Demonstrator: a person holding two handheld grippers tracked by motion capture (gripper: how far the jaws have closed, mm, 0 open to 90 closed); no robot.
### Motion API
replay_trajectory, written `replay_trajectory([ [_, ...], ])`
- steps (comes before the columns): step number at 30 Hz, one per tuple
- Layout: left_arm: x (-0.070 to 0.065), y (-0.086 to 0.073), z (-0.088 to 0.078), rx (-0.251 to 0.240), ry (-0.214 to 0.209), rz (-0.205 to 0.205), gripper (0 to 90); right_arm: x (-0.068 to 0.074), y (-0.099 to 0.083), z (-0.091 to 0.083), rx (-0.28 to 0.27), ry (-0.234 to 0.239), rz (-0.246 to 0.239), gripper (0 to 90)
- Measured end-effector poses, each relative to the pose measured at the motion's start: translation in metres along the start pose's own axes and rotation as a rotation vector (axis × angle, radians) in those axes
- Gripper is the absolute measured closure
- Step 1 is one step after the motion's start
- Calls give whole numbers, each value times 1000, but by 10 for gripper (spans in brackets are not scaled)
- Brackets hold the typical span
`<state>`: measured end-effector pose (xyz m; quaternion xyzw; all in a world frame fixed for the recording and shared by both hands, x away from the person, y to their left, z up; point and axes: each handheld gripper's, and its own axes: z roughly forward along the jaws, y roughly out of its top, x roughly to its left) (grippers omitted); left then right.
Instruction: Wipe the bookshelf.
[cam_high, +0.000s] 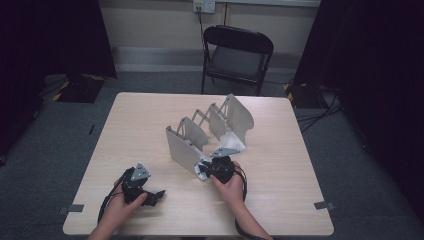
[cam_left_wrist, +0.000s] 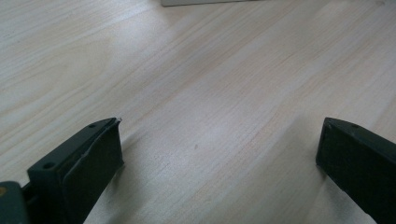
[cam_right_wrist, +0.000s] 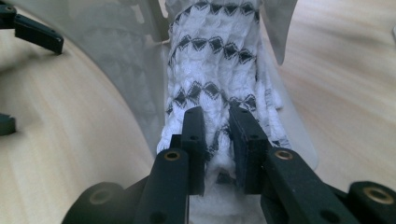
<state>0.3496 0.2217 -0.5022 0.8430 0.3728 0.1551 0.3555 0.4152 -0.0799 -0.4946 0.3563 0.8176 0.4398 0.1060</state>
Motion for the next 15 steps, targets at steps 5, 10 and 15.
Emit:
replay_trajectory([
  [5, 0, 0, 0, 0, -1, 0, 0, 2, -1, 2, -7, -15, -6, 752],
  [10, 0, 0, 0, 0, -1, 0, 0, 4, 0, 4, 3, -28, -11, 737],
  [15, 0, 0, 0, 2, -5, -1, 0, 4, 2, 5, 8, -28, -6, 740],
])
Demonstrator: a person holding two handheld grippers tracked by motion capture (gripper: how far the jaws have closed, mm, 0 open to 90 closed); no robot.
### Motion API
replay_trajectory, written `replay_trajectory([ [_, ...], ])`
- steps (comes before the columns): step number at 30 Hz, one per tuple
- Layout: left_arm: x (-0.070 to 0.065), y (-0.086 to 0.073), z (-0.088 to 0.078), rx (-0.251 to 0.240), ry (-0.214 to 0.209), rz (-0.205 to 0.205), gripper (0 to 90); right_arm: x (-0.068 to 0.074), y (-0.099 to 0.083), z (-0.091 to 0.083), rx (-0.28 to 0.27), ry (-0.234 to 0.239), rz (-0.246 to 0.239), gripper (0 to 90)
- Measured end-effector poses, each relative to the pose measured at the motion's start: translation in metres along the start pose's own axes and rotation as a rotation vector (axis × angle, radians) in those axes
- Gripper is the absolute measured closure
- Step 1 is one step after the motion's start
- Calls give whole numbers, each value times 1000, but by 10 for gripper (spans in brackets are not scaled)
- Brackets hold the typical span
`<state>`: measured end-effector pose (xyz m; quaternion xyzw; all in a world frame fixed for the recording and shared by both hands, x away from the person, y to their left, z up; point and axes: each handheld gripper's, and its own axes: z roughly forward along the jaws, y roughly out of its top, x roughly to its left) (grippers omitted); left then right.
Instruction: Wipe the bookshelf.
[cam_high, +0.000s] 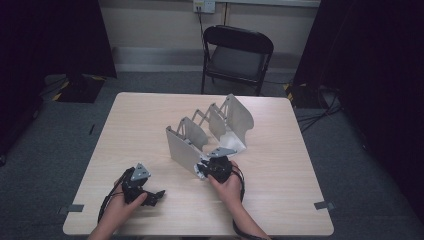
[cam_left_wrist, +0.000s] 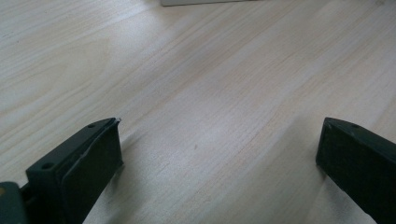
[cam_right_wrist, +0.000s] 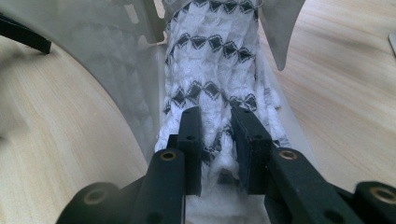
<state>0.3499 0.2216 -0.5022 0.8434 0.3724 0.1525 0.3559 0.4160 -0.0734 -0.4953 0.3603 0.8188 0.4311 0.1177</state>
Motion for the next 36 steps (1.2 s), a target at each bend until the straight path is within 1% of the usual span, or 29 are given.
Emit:
replay_trajectory([
  [4, 0, 0, 0, -1, -1, -1, 0, -1, 0, 1, 1, 2, -9, 746],
  [7, 0, 0, 0, 0, -1, -1, 0, -1, -1, 0, 2, 6, -5, 744],
  [9, 0, 0, 0, -1, -1, -1, 0, -1, -2, -1, 6, 5, -17, 741],
  [12, 0, 0, 0, 0, 0, -1, 0, -1, -3, -5, 18, 5, -29, 739],
  [15, 0, 0, 0, -1, -1, -1, 0, -2, -8, -11, 26, 10, -30, 735],
  [19, 0, 0, 0, -1, 0, -1, 0, -3, -14, -22, 46, 5, -10, 720],
  [20, 0, 0, 0, -1, 0, -1, 0, -3, -15, -25, 56, -1, 6, 717],
  [22, 0, 0, 0, -1, 0, -1, 0, -2, -15, -30, 76, 0, 11, 680],
  [23, 0, 0, 0, -1, 0, -1, 0, -2, -14, -32, 81, -4, 2, 627],
  [24, 0, 0, 0, -1, 0, -1, 0, -2, -13, -33, 74, -4, 0, 593],
  [26, 0, 0, 0, -1, 0, -1, 0, -3, -8, -34, 34, -9, -20, 520],
  [27, 0, 0, 0, -1, 0, -1, 0, -4, -6, -34, 22, -12, -20, 508],
  [28, 0, 0, 0, -1, 0, -1, 0, -4, -4, -32, 12, -3, -17, 498],
  [29, 0, 0, 0, -1, 0, -1, 0, -4, -1, -28, 15, 5, -17, 487],
  [30, 0, 0, 0, -1, 0, -1, 0, -4, 0, -24, 26, 7, -33, 485],
  [31, 0, 0, 0, 0, 0, -1, 0, -3, 1, -18, 38, 3, -42, 505],
  [32, 0, 0, 0, -1, 0, -1, 0, -4, 0, -14, 44, 6, -40, 528],
  [33, 0, 0, 0, -1, -1, -1, 0, -3, 0, -10, 51, 19, -38, 616],
  [34, 0, 0, 0, -1, 0, -1, 0, -2, 0, -8, 58, 5, -55, 644],
  [35, 0, 0, 0, -1, 0, -1, 0, -1, -1, -8, 55, -9, -61, 656],
  [36, 0, 0, 0, -1, 0, -1, 0, -1, -1, -8, 54, -6, -54, 663],
])
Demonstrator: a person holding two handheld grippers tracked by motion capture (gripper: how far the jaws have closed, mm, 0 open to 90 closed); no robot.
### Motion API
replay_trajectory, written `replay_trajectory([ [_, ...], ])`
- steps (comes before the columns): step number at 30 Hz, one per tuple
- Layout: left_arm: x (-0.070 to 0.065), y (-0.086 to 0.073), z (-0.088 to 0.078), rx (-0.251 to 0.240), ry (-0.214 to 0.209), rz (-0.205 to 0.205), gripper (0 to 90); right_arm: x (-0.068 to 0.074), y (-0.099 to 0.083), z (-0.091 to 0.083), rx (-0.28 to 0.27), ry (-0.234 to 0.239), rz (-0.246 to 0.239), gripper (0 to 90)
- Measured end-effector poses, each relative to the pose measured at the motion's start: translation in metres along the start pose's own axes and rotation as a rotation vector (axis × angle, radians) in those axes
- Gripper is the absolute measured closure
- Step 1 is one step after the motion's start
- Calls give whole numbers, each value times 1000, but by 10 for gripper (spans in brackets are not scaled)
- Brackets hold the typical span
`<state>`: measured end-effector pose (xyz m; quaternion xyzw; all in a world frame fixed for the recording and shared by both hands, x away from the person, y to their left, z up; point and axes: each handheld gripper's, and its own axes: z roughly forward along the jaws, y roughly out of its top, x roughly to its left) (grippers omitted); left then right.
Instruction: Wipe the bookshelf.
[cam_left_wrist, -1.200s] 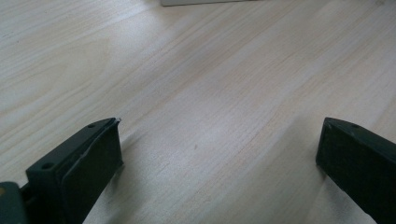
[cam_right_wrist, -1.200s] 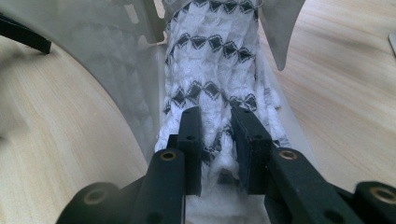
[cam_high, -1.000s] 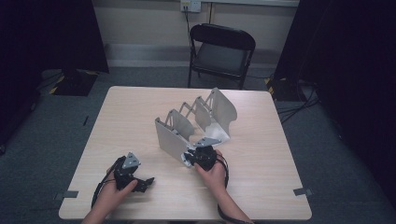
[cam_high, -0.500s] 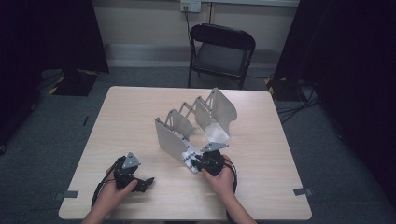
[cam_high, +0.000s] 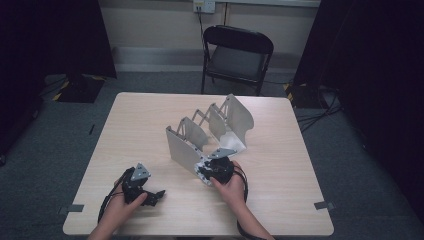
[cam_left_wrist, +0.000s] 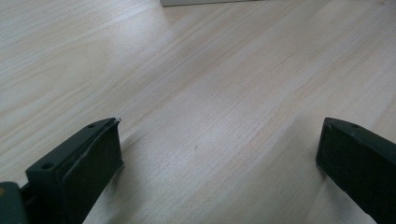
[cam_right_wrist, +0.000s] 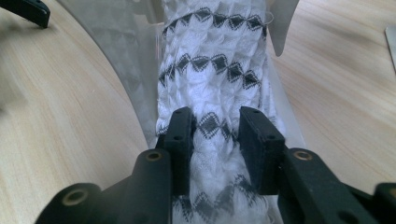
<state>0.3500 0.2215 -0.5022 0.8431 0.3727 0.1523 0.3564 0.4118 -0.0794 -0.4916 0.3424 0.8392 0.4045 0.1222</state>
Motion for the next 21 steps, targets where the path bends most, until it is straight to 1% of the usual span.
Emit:
replay_trajectory([
  [2, 0, 0, 0, 0, 0, 0, 0, -2, -3, -3, -1, 10, 18, 673],
  [8, 0, 0, 0, 0, 0, 0, 0, -2, -15, -20, 24, 12, 33, 674],
  [10, 0, 0, 0, 0, 0, 0, 0, -2, -17, -26, 48, 14, 62, 668],
  [12, 0, 0, 0, 0, 0, 0, 0, -2, -15, -30, 75, 8, 82, 617],
  [13, 0, 0, 0, 0, 0, 0, 0, -2, -14, -31, 70, 8, 71, 580],
  [14, 0, 0, 0, 0, 0, 0, 0, -2, -12, -31, 48, 0, 44, 533],
  [15, 0, 0, 0, 0, 0, 0, 0, -2, -10, -31, 24, -6, 30, 489],
  [16, 0, 0, 0, 0, 0, 0, 0, -3, -9, -29, -4, 8, 40, 464],
  [17, 0, 0, 0, 0, 0, 0, 0, -3, -8, -26, -6, 13, 54, 461],
  [18, 0, 0, 0, 0, 0, 0, 0, -3, -9, -22, 7, 7, 58, 463],
  [19, 0, 0, 0, 0, 0, 0, 0, -4, -10, -17, 26, -11, 52, 462],
  [20, 0, 0, 0, 0, 0, 0, 0, -5, -12, -13, 19, -2, 61, 476],
  [21, 0, 0, 0, 0, 0, 0, 0, -5, -13, -11, 6, 1, 70, 525],
])
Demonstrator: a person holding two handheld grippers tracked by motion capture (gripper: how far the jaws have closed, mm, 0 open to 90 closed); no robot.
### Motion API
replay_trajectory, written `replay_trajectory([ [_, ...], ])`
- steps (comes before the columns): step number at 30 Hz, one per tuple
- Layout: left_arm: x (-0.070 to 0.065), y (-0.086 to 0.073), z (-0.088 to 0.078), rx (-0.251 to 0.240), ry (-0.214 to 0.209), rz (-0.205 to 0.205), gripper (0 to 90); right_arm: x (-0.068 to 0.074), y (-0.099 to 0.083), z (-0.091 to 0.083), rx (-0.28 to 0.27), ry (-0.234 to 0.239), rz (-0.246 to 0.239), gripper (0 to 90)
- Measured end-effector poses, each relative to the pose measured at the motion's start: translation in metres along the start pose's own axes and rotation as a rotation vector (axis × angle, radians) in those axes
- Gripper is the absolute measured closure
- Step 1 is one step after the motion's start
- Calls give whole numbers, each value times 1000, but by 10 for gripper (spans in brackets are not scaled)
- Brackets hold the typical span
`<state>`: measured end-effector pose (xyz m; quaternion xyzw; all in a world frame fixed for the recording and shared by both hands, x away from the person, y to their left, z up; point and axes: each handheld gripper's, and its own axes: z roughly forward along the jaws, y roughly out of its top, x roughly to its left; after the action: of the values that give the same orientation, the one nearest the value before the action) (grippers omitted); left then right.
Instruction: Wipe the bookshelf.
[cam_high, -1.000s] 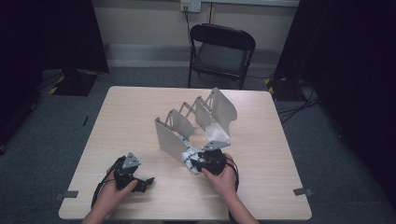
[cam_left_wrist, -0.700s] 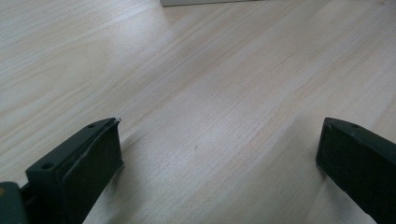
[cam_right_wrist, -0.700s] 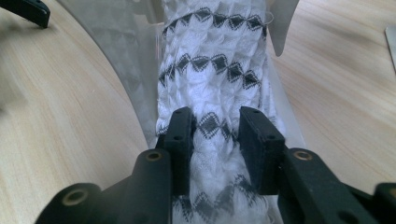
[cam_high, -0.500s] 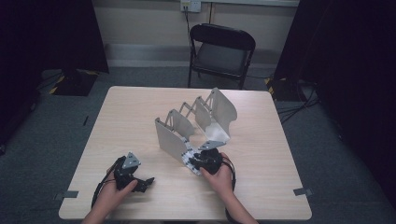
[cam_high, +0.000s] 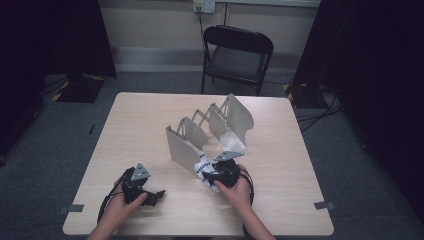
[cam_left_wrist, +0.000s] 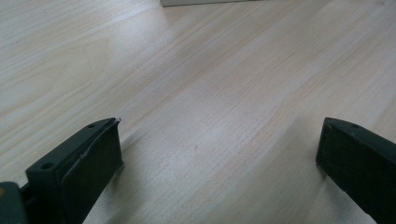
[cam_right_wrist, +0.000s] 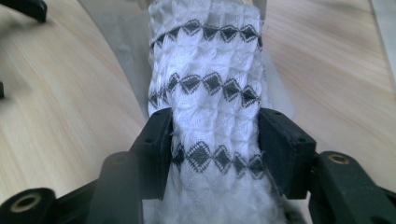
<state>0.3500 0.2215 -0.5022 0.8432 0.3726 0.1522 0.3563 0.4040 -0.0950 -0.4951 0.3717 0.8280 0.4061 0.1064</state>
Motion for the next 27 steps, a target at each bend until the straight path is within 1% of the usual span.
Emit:
replay_trajectory([
  [2, 0, 0, 0, 0, 0, 0, 0, 0, 0, 1, -1, -17, -25, 583],
  [3, 0, 0, 0, 0, 0, 0, 0, 0, 0, 1, 6, -11, -31, 643],
  [6, 0, 0, 0, 0, 0, 0, 0, 2, 4, -2, 49, 2, -56, 740],
  [8, 0, 0, 0, 0, 0, 0, 0, 3, 6, -3, 72, -2, -37, 762],
  [10, 0, 0, 0, 0, 0, 0, 0, 4, 8, -3, 77, -6, -27, 777],
  [11, 0, 0, 0, 0, 0, 0, 0, 4, 8, -3, 75, -4, -12, 784],
  [13, 0, 0, 0, 0, 0, 0, 0, 4, 10, -6, 59, 3, -11, 790],
  [14, 0, 0, 0, 0, 0, 0, 0, 5, 11, -8, 56, -1, -11, 790],
  [16, 0, 0, 0, 0, 0, 0, 0, 7, 17, -14, 23, 7, -14, 791],
  [18, 0, 0, 0, 0, 0, 0, 0, 9, 27, -23, -18, 9, -19, 792],
  [19, 0, 0, 0, 0, 0, 0, 0, 10, 35, -29, -51, 7, -29, 792],
  [23, 0, 0, 0, 0, 0, 0, 0, 11, 63, -46, -119, 15, -38, 792],
  [24, 0, 0, 0, 0, 0, 0, 0, 12, 70, -51, -139, 6, -43, 791],
  [26, 0, 0, 0, 0, 0, 0, 0, 13, 85, -60, -178, 3, -49, 791],
  [27, 0, 0, 0, 0, 0, 0, 0, 14, 93, -64, -193, -14, -60, 791],
])
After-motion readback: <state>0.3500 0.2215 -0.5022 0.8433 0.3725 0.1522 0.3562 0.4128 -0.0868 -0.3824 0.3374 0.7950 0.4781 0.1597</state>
